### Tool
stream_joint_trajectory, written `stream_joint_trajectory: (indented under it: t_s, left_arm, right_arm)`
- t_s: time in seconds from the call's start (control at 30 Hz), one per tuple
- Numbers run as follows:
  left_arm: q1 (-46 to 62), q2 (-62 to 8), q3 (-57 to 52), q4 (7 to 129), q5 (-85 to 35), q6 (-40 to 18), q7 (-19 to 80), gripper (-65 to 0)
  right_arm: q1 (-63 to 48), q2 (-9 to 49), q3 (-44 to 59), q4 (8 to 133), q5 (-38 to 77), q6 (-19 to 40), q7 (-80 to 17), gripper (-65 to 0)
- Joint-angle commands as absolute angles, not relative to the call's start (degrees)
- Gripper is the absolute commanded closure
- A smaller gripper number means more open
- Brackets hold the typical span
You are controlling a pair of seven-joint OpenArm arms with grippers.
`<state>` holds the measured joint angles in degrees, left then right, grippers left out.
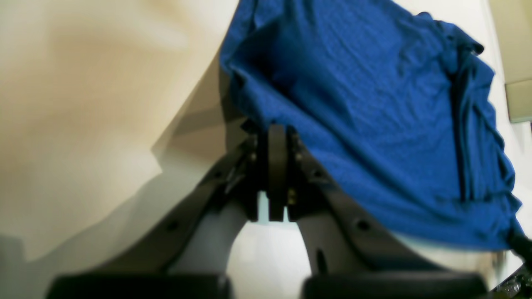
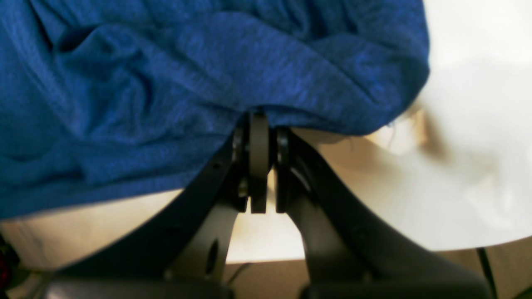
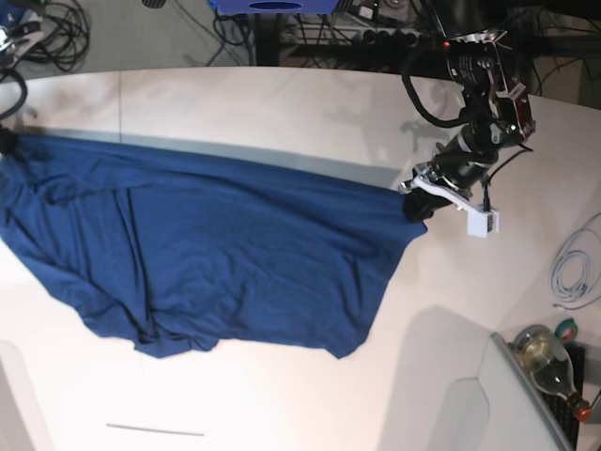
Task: Layout the t-shirt on the table in an organized manner, then fold the t-shirt properly
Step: 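Pull the shirt edge with both grippers to stretch it taut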
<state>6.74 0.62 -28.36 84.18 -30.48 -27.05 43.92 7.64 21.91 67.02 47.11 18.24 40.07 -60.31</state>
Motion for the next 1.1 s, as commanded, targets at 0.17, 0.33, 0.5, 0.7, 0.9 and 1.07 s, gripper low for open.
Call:
stream_joint_trajectory:
  t_s: [0.17, 0.33, 0.5, 0.7, 0.9, 1.07]
  left_arm:
    - [7.5, 0.4, -28.4, 90.9, -31.8, -26.4, 45.9, 0.0]
    - [11.2, 0.4, -28.4, 91.4, -31.8, -26.4, 45.8, 0.0]
    - [14.1, 0.4, -28.4, 86.5, -31.8, -26.6, 41.9, 0.0]
    - [18.0, 0.2, -28.5, 86.6, -31.8, -26.7, 40.2, 0.0]
    - [20.0, 0.1, -28.5, 87.2, -31.8, -26.7, 40.1, 0.0]
    - [21.3, 1.0, -33.0, 87.3, -31.8, -26.8, 40.1, 0.0]
  right_arm:
    - [8.3, 24.5, 67.3, 54.2, 19.0, 40.0, -68.6, 0.0]
    - [2.9, 19.2, 66.9, 64.9, 18.9, 40.0, -69.8, 0.0]
    - [-0.1, 15.7, 66.9, 65.0, 18.9, 40.0, -68.2, 0.0]
    - [-2.2, 15.2, 66.9, 64.9, 18.9, 40.0, -64.3, 0.0]
    - [-2.4, 15.3, 66.9, 64.9, 18.9, 40.0, -64.1, 0.0]
    - [-2.4, 15.3, 66.9, 64.8, 18.8, 40.0, -61.8, 0.0]
